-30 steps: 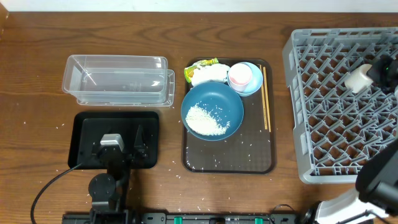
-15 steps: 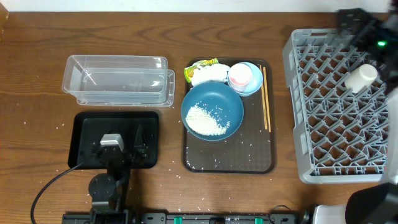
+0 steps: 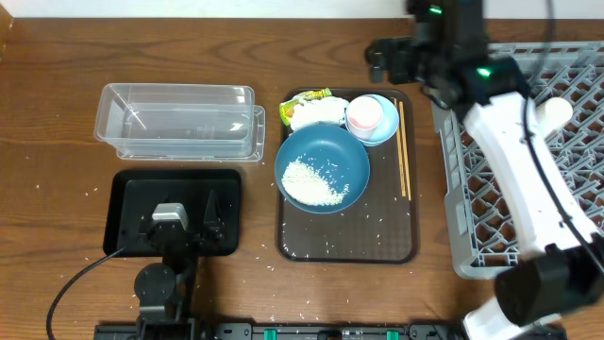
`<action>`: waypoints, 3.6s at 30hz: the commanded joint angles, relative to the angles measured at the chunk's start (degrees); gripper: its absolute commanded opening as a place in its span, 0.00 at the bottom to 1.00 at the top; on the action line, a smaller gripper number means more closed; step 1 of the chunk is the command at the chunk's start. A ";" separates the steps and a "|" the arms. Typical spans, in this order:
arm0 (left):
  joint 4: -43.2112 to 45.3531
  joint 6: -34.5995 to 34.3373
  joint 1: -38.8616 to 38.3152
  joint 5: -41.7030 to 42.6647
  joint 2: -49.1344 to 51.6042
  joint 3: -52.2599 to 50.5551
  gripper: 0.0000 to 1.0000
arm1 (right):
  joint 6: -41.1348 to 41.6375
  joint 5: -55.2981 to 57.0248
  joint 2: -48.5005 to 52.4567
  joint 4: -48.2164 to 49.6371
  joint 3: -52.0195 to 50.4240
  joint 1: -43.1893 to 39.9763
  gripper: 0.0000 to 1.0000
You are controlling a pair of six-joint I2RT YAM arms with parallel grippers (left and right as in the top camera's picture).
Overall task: Sort waste into correct bins and load items into the dishwasher rack
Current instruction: 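Move the right gripper back to the pink cup and grasp it, then lift the pink cup out of the blue bowl toward the rack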
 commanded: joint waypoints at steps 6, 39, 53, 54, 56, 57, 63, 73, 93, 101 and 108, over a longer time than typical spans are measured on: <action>-1.99 0.76 0.26 1.01 -0.35 -0.96 0.89 | -5.05 10.36 18.53 -28.15 31.39 4.48 0.99; -2.01 0.76 0.26 1.01 -0.35 -0.96 0.89 | 7.10 6.08 33.14 -31.69 29.55 8.63 0.53; -2.01 0.79 0.26 1.01 -0.35 -0.96 0.89 | 9.49 8.90 33.16 -27.69 25.24 10.49 0.43; -2.01 0.79 0.26 1.01 -0.35 -0.96 0.89 | 9.44 8.94 33.14 -27.32 24.81 10.84 0.43; -2.01 0.76 0.26 1.01 -0.35 -0.96 0.89 | 9.46 9.38 33.16 -26.77 23.93 11.45 0.43; -2.01 0.76 0.26 1.01 -0.35 -0.96 0.89 | 9.46 9.40 33.16 -26.32 23.41 11.65 0.43; -2.01 0.76 0.26 1.01 -0.35 -0.96 0.89 | 9.66 12.85 33.14 -25.70 22.49 12.33 0.36; -1.99 0.76 0.26 0.98 -0.35 -0.96 0.89 | 9.66 15.17 33.11 -26.21 22.49 12.22 0.23; -1.99 0.76 0.26 1.01 -0.35 -0.96 0.89 | 10.45 17.00 31.26 -28.85 25.77 10.75 0.01; -1.99 0.76 0.26 1.01 -0.35 -0.96 0.89 | 8.85 14.93 22.40 -30.45 32.04 4.94 0.01; -2.01 0.76 0.26 1.01 -0.35 -0.96 0.89 | 0.61 1.77 12.74 -31.01 32.04 -8.33 0.01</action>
